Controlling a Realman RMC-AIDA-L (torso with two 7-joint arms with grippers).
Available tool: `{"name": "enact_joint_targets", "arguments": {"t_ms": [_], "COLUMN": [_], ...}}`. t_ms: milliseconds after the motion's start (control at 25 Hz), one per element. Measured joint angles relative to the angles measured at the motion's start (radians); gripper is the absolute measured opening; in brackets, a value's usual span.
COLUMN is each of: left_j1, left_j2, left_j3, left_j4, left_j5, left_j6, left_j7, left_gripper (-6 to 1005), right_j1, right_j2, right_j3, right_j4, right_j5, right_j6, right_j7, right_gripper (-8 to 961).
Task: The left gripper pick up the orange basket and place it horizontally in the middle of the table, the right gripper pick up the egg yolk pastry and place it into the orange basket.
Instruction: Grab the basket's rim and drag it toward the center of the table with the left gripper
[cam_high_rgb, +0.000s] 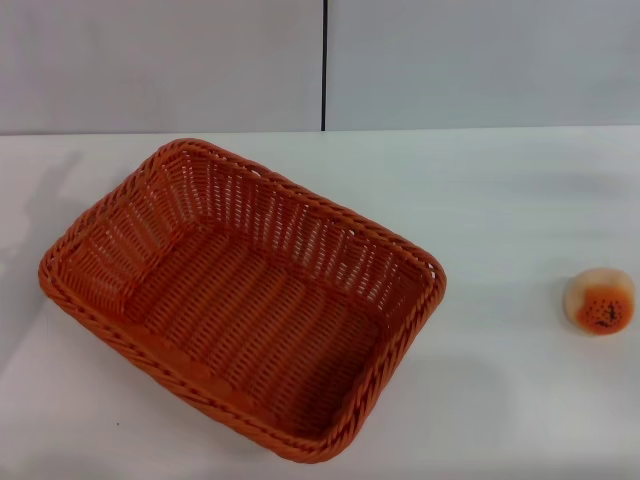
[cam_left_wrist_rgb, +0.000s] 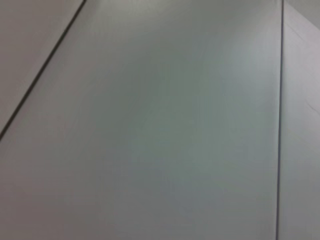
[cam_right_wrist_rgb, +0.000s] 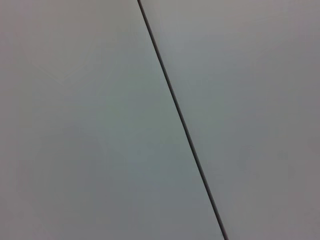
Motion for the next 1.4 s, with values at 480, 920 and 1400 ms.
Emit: {"name": "enact_joint_targets", "arguments": {"t_ms": [480,920,1400], "left_j1": [-0.013,-0.047,-0.195], "left_j2": [0.002,0.095,0.041], "left_j3": [0.089,0.403,0.418], "left_j4": [0.132,0.738,1.232], "left_j5": [0.000,0.248,0.976], "left_j6": [-0.083,-0.313,-0.282], "left_j7": [-0.148,-0.829,-1.349], "left_gripper": [790,779,767], "right_j1": [0.008,0.011,-0.005], "right_j2": [-0.002,-0.003,0.000], "right_j3": [0.002,0.006,0.006], "right_j4": [-0.001,0.000,0.000], "right_j5": [0.000,0.000,0.000], "right_j6": [0.023,0.023,0.023], "right_j7": [0.000,0.000,0.000], "right_gripper": [568,572,576]}}
